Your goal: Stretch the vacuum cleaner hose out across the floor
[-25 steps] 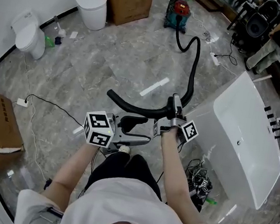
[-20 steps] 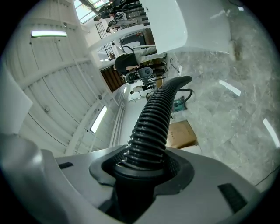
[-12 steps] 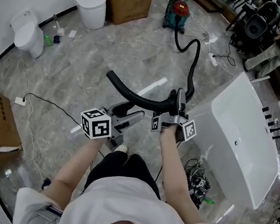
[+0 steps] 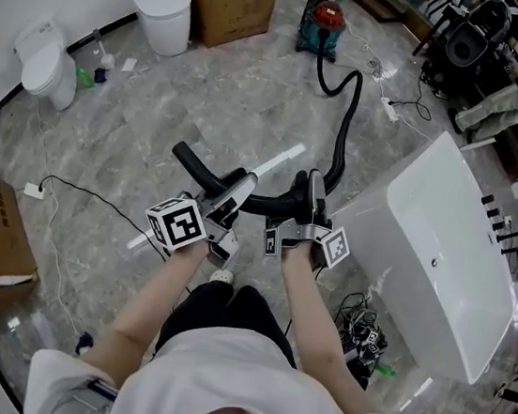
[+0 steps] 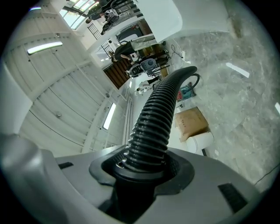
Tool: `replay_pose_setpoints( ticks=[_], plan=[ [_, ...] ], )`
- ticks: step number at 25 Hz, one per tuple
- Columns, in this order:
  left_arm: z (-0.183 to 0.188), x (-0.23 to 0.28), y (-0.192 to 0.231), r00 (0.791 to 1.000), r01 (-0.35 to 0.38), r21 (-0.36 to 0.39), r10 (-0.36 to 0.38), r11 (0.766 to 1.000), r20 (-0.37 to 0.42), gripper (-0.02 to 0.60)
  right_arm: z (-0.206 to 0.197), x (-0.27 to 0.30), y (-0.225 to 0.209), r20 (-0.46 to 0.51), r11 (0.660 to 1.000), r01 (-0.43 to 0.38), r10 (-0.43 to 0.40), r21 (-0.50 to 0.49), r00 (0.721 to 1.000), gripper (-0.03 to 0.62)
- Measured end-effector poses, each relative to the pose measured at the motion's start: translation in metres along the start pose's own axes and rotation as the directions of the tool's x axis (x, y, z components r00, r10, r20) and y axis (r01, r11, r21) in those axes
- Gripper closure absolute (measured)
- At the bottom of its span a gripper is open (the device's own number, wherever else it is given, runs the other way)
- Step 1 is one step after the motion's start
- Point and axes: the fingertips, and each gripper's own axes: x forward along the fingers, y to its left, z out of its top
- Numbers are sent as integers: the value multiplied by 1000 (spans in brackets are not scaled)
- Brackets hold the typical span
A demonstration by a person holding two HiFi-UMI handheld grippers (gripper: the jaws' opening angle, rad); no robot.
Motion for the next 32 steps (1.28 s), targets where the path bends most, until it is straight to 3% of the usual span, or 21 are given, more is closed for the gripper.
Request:
replay_pose_setpoints(
  ticks=[3, 5, 10, 15, 19, 23, 25, 28, 32],
  plan=[
    [10, 3, -12, 994, 88, -91, -82, 992, 66, 440, -1, 0, -1, 1, 1000, -7, 7, 22, 1000, 395],
    [13, 5, -18, 991, 122, -103, -114, 987, 76, 462, 1, -1, -3, 2, 999, -17, 17, 41, 1000, 395],
    [13, 12, -28, 988, 155, 9, -155, 988, 2, 480, -2, -1, -12, -31, 996, -12, 15, 86, 999, 395],
    [8, 12, -39, 981, 193, 98, -189, 976, -52, 480, -15, -5, -16, -152, 997, 25, -13, 78, 988, 395],
    [12, 10, -42, 981, 196, 160, -191, 968, -43, 482, -19, -15, -22, -233, 997, 74, -68, 19, 970, 350],
    [38, 5, -35, 983, 182, 198, -184, 963, -10, 482, -20, -31, -31, -283, 993, 119, -112, 6, 952, 318],
    [46, 3, -40, 977, 212, 233, -209, 949, -36, 482, -18, -41, -33, -301, 991, 129, -128, -16, 945, 316],
    [44, 4, -53, 954, 298, 287, -273, 910, -125, 482, -3, -54, -32, -296, 987, 137, -155, -81, 943, 316],
    [24, 3, -75, 886, 446, 318, -362, 837, -290, 482, 37, -72, -25, -217, 968, 151, -194, -198, 957, 316]
  ],
)
